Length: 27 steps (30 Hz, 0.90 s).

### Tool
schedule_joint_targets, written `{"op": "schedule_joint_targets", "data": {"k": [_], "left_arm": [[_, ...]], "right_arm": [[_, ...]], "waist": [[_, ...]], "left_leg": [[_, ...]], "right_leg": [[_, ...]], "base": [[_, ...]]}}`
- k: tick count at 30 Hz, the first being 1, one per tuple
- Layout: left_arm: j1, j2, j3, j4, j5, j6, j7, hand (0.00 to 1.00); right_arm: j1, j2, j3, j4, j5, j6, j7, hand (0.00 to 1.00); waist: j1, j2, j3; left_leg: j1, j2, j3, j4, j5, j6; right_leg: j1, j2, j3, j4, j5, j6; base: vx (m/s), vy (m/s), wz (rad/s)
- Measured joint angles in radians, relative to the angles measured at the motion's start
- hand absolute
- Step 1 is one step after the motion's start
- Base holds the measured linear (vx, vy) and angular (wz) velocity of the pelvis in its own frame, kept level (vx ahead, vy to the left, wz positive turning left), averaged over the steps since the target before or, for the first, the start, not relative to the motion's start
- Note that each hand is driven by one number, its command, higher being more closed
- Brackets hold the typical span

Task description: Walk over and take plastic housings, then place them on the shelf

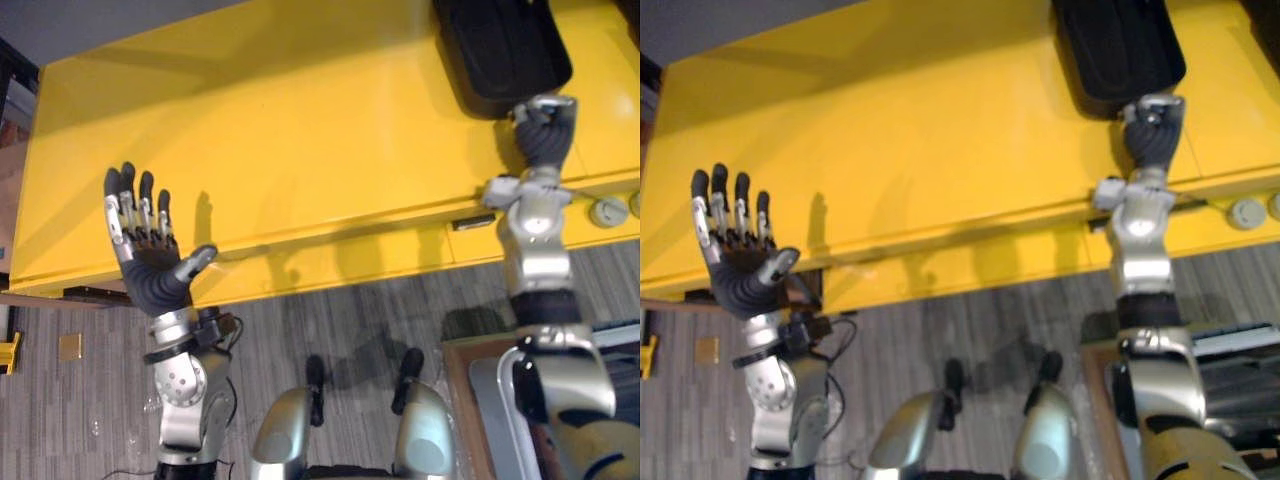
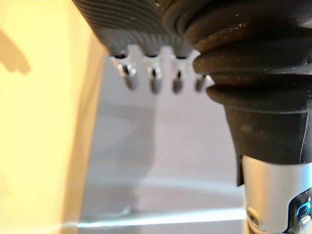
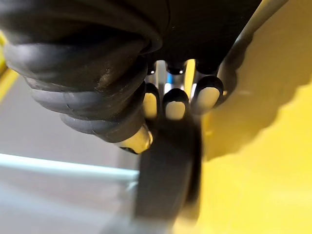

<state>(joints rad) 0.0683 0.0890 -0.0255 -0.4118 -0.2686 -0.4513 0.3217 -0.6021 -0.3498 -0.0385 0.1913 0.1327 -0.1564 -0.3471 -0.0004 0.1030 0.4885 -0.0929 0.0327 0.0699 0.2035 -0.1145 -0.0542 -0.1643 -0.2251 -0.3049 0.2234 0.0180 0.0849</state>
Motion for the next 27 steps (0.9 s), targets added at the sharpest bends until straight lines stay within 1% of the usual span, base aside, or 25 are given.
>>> {"op": "schedule_joint_targets", "data": {"k": [2, 3, 4, 5, 6, 8, 9, 10, 11, 12, 13, 15, 17, 18, 19, 20, 21, 22, 24, 27], "left_arm": [[0.021, 0.0, -0.005, -0.003, 0.0, -0.003, 0.0, 0.0], [0.028, 0.0, -0.01, -0.003, 0.0, -0.003, -0.001, 0.0], [0.041, -0.001, -0.024, -0.004, -0.001, -0.003, -0.003, 0.0], [0.051, -0.004, -0.031, -0.004, -0.002, -0.004, -0.013, 0.0], [0.056, -0.009, -0.031, -0.004, -0.003, -0.004, -0.02, 0.0], [0.091, -0.02, -0.038, -0.004, -0.009, -0.004, -0.041, 0.0], [0.094, -0.02, -0.044, -0.004, -0.009, -0.004, -0.059, 0.0], [0.093, -0.02, -0.047, -0.004, -0.009, -0.004, -0.062, 0.0], [0.094, -0.02, -0.065, -0.004, -0.009, -0.004, -0.067, 0.0], [0.102, -0.02, -0.077, -0.004, -0.01, -0.004, -0.072, 0.0], [0.108, -0.02, -0.078, -0.004, -0.013, -0.004, -0.078, 0.0], [0.114, -0.02, -0.08, -0.004, -0.049, -0.004, -0.108, 0.0], [0.117, -0.02, -0.09, -0.004, -0.055, -0.004, -0.125, 0.0], [0.13, -0.02, -0.101, -0.004, -0.089, -0.004, -0.15, 0.0], [0.136, -0.02, -0.105, -0.004, -0.093, -0.004, -0.154, 0.0], [0.149, -0.02, -0.108, -0.004, -0.12, -0.004, -0.174, 0.0], [0.15, -0.019, -0.114, -0.004, -0.125, -0.004, -0.184, 0.0], [0.15, -0.018, -0.114, -0.004, -0.125, -0.004, -0.186, 0.0], [0.142, -0.015, -0.141, -0.001, -0.124, -0.003, -0.186, 0.0], [0.111, -0.015, -0.197, 0.006, -0.124, 0.005, -0.185, 0.0]], "right_arm": [[0.207, 0.097, 0.049, -0.214, -0.011, 0.006, -0.002, 0.0], [0.261, 0.117, 0.059, -0.252, -0.01, 0.006, -0.001, 0.0], [0.374, 0.148, 0.072, -0.321, -0.009, 0.006, 0.005, 0.0], [0.475, 0.172, 0.069, -0.383, -0.008, 0.006, 0.017, 0.0], [0.517, 0.18, 0.068, -0.409, -0.008, 0.005, 0.019, 0.0], [0.645, 0.217, 0.051, -0.485, -0.005, -0.007, 0.022, 0.0], [0.688, 0.239, 0.026, -0.513, 0.005, -0.027, 0.02, 0.0], [0.697, 0.244, 0.02, -0.518, 0.008, -0.031, 0.02, 0.0], [0.737, 0.259, -0.007, -0.541, 0.014, -0.046, 0.019, 0.0], [0.767, 0.269, -0.021, -0.552, 0.015, -0.064, 0.016, 0.0], [0.781, 0.271, -0.024, -0.559, 0.017, -0.069, 0.014, 0.0], [0.839, 0.286, -0.042, -0.581, 0.059, -0.089, -0.004, 0.0], [0.882, 0.303, -0.078, -0.581, 0.088, -0.092, -0.005, 0.0], [0.921, 0.315, -0.113, -0.581, 0.156, -0.096, 0.012, 0.0], [0.942, 0.319, -0.131, -0.581, 0.186, -0.1, 0.024, 0.0], [0.985, 0.324, -0.163, -0.582, 0.218, -0.104, 0.044, 0.0], [1.022, 0.324, -0.196, -0.584, 0.235, -0.104, 0.066, 0.0], [1.035, 0.323, -0.209, -0.584, 0.246, -0.104, 0.075, 0.0], [1.087, 0.326, -0.245, -0.585, 0.312, -0.116, 0.116, 0.0], [1.129, 0.336, -0.244, -0.585, 0.398, -0.145, 0.146, 0.0]], "waist": [[-0.007, -0.012, -0.021], [-0.011, -0.016, -0.038], [-0.017, -0.025, -0.074], [-0.023, -0.038, -0.095], [-0.027, -0.046, -0.107], [-0.044, -0.08, -0.193], [-0.045, -0.094, -0.213], [-0.046, -0.097, -0.216], [-0.054, -0.108, -0.227], [-0.063, -0.112, -0.243], [-0.068, -0.112, -0.253], [-0.072, -0.112, -0.277], [-0.072, -0.113, -0.281], [-0.078, -0.112, -0.282], [-0.083, -0.11, -0.285], [-0.097, -0.107, -0.301], [-0.112, -0.104, -0.305], [-0.121, -0.103, -0.305], [-0.154, -0.099, -0.317], [-0.179, -0.097, -0.32]], "left_leg": [[0.027, 0.011, 0.022, -0.031, 0.001, -0.002], [0.025, 0.012, 0.023, -0.036, 0.001, -0.002], [0.03, 0.015, 0.028, -0.051, 0.001, -0.002], [0.058, 0.017, 0.037, -0.07, 0.001, -0.002], [0.073, 0.019, 0.045, -0.078, 0.0, -0.002], [0.105, 0.026, 0.081, -0.103, -0.011, -0.007], [0.129, 0.03, 0.101, -0.108, -0.018, -0.008], [0.134, 0.031, 0.106, -0.108, -0.02, -0.006], [0.158, 0.031, 0.12, -0.109, -0.026, -0.006], [0.174, 0.032, 0.141, -0.111, -0.034, -0.004], [0.18, 0.033, 0.153, -0.114, -0.039, -0.005], [0.201, 0.032, 0.203, -0.125, -0.051, -0.003], [0.215, 0.03, 0.235, -0.125, -0.06, -0.001], [0.232, 0.03, 0.272, -0.123, -0.071, -0.003], [0.236, 0.031, 0.283, -0.121, -0.077, -0.004], [0.234, 0.032, 0.31, -0.115, -0.087, -0.004], [0.234, 0.034, 0.34, -0.099, -0.101, -0.005], [0.233, 0.036, 0.357, -0.089, -0.108, -0.005], [0.235, 0.043, 0.419, -0.07, -0.132, -0.011], [0.257, 0.056, 0.473, -0.054, -0.153, -0.018]], "right_leg": [[0.027, 0.02, 0.005, -0.051, 0.015, 0.005], [0.027, 0.024, 0.005, -0.063, 0.02, 0.005], [0.033, 0.032, 0.008, -0.089, 0.028, 0.008], [0.064, 0.04, 0.01, -0.121, 0.036, 0.011], [0.079, 0.044, 0.014, -0.134, 0.038, 0.012], [0.101, 0.062, 0.042, -0.18, 0.048, 0.016], [0.117, 0.071, 0.064, -0.2, 0.056, 0.016], [0.122, 0.072, 0.067, -0.203, 0.057, 0.017], [0.141, 0.075, 0.083, -0.217, 0.061, 0.017], [0.149, 0.079, 0.098, -0.227, 0.065, 0.018], [0.149, 0.082, 0.11, -0.232, 0.07, 0.02], [0.147, 0.091, 0.159, -0.257, 0.091, 0.021], [0.147, 0.095, 0.191, -0.27, 0.104, 0.024], [0.143, 0.101, 0.228, -0.271, 0.11, 0.026], [0.141, 0.104, 0.241, -0.272, 0.112, 0.026], [0.126, 0.108, 0.267, -0.274, 0.118, 0.026], [0.117, 0.114, 0.299, -0.28, 0.127, 0.028], [0.113, 0.118, 0.315, -0.285, 0.133, 0.028], [0.095, 0.133, 0.375, -0.292, 0.146, 0.031], [0.095, 0.153, 0.426, -0.294, 0.155, 0.028]], "base": [[0.1, -0.009, -0.17], [0.14, -0.011, -0.12], [0.17, -0.003, -0.12], [0.18, 0.004, -0.17], [0.17, 0.011, -0.27], [0.16, 0.013, -0.47], [0.13, 0.013, -0.46], [0.09, 0.014, -0.44], [0.04, 0.033, -0.38], [0.03, 0.037, -0.43], [0.02, 0.053, -0.55], [-0.02, 0.043, -0.65], [-0.06, 0.017, -0.61], [-0.06, 0.009, -0.65], [-0.08, 0.01, -0.77], [-0.07, 0.002, -0.72], [-0.08, 0.0, -0.74], [-0.06, -0.002, -0.83], [-0.08, -0.007, -0.79], [-0.05, -0.018, -0.65]]}}
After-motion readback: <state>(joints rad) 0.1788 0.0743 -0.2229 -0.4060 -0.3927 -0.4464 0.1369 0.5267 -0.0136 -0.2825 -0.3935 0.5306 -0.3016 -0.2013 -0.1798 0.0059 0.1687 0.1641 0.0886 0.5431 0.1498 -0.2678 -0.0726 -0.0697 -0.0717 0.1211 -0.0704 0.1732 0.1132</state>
